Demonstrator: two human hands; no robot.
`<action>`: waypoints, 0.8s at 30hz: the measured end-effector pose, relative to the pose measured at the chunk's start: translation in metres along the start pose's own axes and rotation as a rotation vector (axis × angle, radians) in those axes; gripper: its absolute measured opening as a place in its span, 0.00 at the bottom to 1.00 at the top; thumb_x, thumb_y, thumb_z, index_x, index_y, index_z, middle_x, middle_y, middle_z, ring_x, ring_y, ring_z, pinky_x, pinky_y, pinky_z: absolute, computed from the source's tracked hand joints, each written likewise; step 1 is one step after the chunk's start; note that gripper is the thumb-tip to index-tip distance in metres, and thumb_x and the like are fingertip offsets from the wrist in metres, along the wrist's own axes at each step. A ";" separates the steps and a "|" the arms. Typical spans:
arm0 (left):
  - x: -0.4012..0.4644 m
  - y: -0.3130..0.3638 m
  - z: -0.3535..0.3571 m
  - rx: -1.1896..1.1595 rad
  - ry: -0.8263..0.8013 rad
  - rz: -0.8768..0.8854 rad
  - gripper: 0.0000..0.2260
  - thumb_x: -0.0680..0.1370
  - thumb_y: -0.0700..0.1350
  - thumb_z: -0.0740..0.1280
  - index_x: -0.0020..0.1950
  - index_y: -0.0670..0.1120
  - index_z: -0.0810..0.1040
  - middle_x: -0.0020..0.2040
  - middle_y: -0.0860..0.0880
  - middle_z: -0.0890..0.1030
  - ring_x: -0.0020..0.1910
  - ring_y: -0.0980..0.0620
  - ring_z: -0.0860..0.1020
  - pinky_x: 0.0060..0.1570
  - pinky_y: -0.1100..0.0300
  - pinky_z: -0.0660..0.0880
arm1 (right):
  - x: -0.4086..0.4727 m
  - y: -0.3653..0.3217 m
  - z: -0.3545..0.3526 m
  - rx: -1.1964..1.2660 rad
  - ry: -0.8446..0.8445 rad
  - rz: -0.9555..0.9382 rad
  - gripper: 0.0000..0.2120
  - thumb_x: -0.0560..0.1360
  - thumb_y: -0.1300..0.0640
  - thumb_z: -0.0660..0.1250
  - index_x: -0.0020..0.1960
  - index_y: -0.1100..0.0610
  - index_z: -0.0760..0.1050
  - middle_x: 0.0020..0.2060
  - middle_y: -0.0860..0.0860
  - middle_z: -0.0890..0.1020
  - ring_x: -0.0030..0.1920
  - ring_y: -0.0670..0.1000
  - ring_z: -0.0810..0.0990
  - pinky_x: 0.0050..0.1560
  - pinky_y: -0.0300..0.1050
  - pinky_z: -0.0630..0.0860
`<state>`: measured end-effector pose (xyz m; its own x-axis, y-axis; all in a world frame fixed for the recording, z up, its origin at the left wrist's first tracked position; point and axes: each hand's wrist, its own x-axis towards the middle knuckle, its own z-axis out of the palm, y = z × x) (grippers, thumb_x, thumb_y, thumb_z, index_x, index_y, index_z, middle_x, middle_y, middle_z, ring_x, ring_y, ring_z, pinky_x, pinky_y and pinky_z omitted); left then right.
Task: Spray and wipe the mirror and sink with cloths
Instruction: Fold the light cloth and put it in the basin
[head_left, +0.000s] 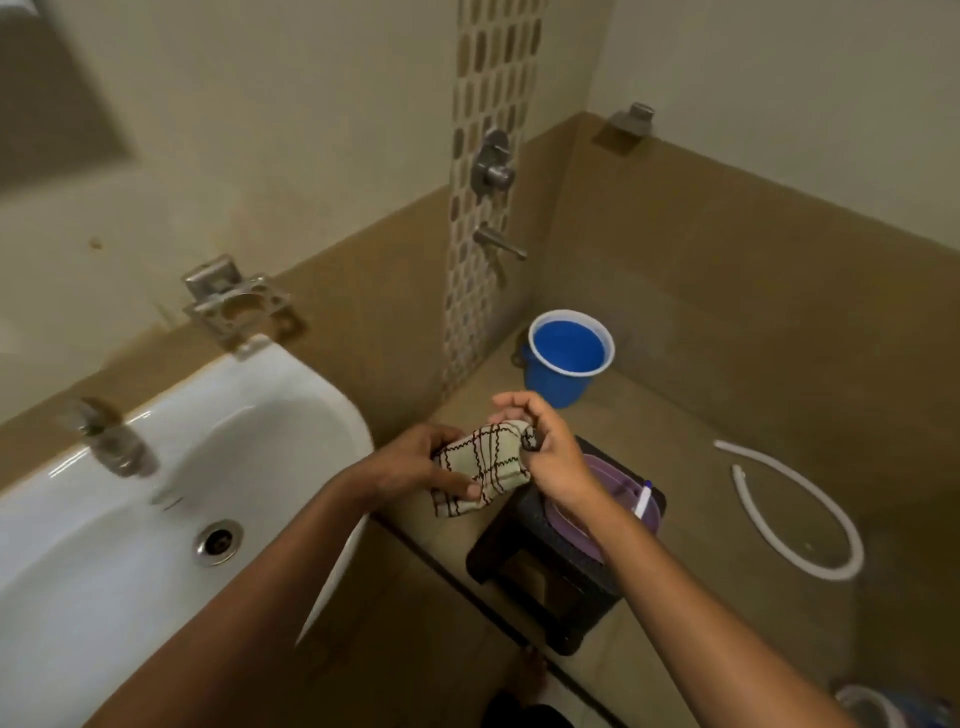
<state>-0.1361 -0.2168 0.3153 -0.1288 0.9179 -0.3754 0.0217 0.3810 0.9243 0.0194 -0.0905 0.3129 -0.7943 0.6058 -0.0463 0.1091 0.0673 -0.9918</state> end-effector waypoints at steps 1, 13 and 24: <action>0.010 0.001 0.008 -0.036 0.019 0.004 0.17 0.69 0.33 0.76 0.57 0.38 0.81 0.50 0.42 0.86 0.47 0.49 0.84 0.47 0.59 0.81 | -0.001 0.006 -0.009 0.070 0.050 0.074 0.22 0.74 0.75 0.62 0.58 0.51 0.74 0.53 0.54 0.80 0.54 0.50 0.80 0.53 0.47 0.80; 0.138 -0.042 0.114 -0.363 0.036 -0.294 0.21 0.69 0.47 0.77 0.59 0.38 0.82 0.54 0.39 0.85 0.50 0.44 0.84 0.44 0.57 0.81 | -0.034 0.106 -0.091 0.784 0.211 0.560 0.17 0.79 0.52 0.64 0.66 0.54 0.73 0.61 0.55 0.81 0.63 0.58 0.78 0.66 0.63 0.71; 0.226 -0.056 0.154 -0.122 -0.021 -0.471 0.04 0.75 0.38 0.73 0.48 0.43 0.81 0.36 0.51 0.86 0.34 0.56 0.84 0.33 0.64 0.79 | -0.016 0.164 -0.150 0.619 0.472 0.748 0.13 0.79 0.50 0.65 0.61 0.52 0.77 0.55 0.51 0.84 0.55 0.51 0.82 0.45 0.45 0.82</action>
<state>-0.0134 -0.0132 0.1684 -0.0767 0.6515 -0.7548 -0.1503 0.7408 0.6547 0.1392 0.0296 0.1690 -0.3268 0.5800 -0.7462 0.0447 -0.7791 -0.6253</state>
